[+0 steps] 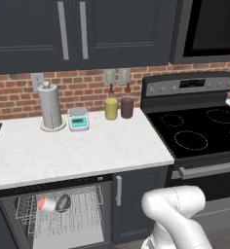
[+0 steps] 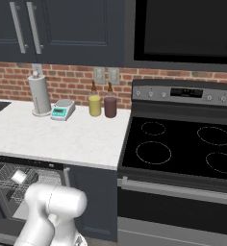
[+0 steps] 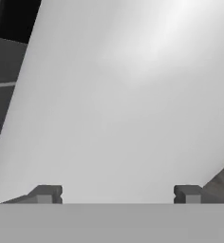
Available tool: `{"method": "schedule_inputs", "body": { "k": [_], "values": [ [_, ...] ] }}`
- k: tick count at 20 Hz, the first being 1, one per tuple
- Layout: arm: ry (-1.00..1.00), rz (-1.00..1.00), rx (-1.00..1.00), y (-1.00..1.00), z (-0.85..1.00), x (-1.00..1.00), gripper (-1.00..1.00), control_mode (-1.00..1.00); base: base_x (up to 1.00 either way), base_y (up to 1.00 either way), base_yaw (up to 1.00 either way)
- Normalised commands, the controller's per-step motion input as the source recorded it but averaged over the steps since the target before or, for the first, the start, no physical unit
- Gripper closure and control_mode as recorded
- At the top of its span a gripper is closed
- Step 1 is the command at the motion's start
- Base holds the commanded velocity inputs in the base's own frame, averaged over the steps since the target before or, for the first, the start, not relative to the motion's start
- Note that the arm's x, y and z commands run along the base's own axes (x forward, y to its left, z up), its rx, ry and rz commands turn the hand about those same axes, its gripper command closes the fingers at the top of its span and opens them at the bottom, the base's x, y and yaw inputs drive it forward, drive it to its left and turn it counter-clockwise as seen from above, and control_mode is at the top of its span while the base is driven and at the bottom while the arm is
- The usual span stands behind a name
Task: Pick up the cup and bowl from the counter, place them in the dishwasher, and close the dishwasher door.
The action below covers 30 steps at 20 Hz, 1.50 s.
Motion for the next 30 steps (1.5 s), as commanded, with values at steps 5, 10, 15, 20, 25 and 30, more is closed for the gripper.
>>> {"method": "schedule_inputs", "body": {
  "k": [5,10,15,20,25,30],
  "values": [
    [0.21,-0.28,0.00,-0.66,-0.59,1.00,-1.00,-1.00,0.00,0.00,0.00],
    [0.28,-0.26,0.00,-0.51,-0.49,0.83,-1.00,-1.00,0.00,0.00,0.00],
    [0.22,-0.32,-0.01,0.00,-0.34,0.52,-1.00,-1.00,0.00,0.00,0.00],
    [0.17,-0.36,0.00,0.46,-0.02,0.10,-1.00,-1.00,0.00,0.00,0.00],
    [0.23,-0.24,0.02,0.28,0.75,-0.17,-1.00,-1.00,0.00,0.00,0.00],
    [0.45,-0.31,0.12,0.01,1.00,-0.19,-1.00,-1.00,0.00,0.00,0.00]
  ]
}}
